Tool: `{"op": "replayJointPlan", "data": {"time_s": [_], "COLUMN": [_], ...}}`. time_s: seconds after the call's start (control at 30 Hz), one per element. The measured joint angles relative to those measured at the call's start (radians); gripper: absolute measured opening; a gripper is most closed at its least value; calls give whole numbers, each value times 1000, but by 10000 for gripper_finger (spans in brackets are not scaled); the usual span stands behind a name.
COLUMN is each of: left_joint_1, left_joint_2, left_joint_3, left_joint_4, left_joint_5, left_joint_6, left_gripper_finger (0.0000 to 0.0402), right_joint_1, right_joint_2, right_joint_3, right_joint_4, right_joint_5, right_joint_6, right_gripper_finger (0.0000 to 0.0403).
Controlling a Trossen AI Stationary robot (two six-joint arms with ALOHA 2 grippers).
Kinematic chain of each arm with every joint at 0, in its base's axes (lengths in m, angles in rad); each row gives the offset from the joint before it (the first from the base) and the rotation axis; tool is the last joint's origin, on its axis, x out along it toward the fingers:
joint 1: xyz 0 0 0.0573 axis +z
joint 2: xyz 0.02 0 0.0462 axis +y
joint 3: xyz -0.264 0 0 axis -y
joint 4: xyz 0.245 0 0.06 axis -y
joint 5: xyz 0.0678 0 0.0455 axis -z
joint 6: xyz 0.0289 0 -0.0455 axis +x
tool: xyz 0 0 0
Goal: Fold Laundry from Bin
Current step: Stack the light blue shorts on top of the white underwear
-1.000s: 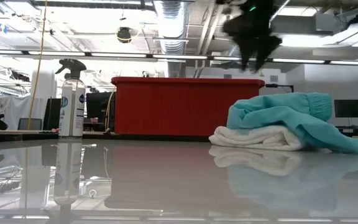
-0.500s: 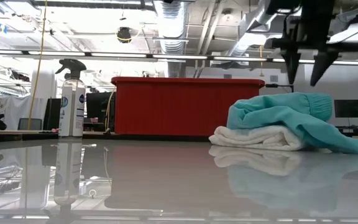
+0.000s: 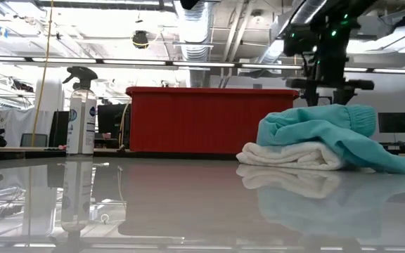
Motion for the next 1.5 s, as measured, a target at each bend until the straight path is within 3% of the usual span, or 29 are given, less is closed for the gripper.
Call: {"op": "replayJointPlan", "data": {"time_s": [0.27,0.4,0.5,0.67,0.93,1.17,1.37,1.5], "left_joint_1": [0,0,0,0,0,0,0,0], "left_joint_2": [0,0,0,-1,-1,-1,-1,-1], "left_joint_3": [0,0,0,0,1,1,1,1], "left_joint_4": [-12,-33,-44,-47,-46,-46,-45,-46], "left_joint_5": [-10,-11,-12,-17,-48,-49,-53,-64], "left_joint_6": [4,3,3,3,21,49,68,72], "left_gripper_finger": [149,149,149,149,149,149,149,149], "right_joint_1": [-96,-112,-111,-102,-85,91,259,300], "right_joint_2": [103,158,172,133,8,-79,-52,23], "right_joint_3": [1,1,2,20,126,133,133,118], "right_joint_4": [37,47,49,36,-115,-352,-467,-537], "right_joint_5": [-97,-159,-181,-186,-172,-172,-161,-173], "right_joint_6": [-88,-120,-121,-129,-47,252,480,512], "right_gripper_finger": [248,221,165,28,28,28,29,50]}}
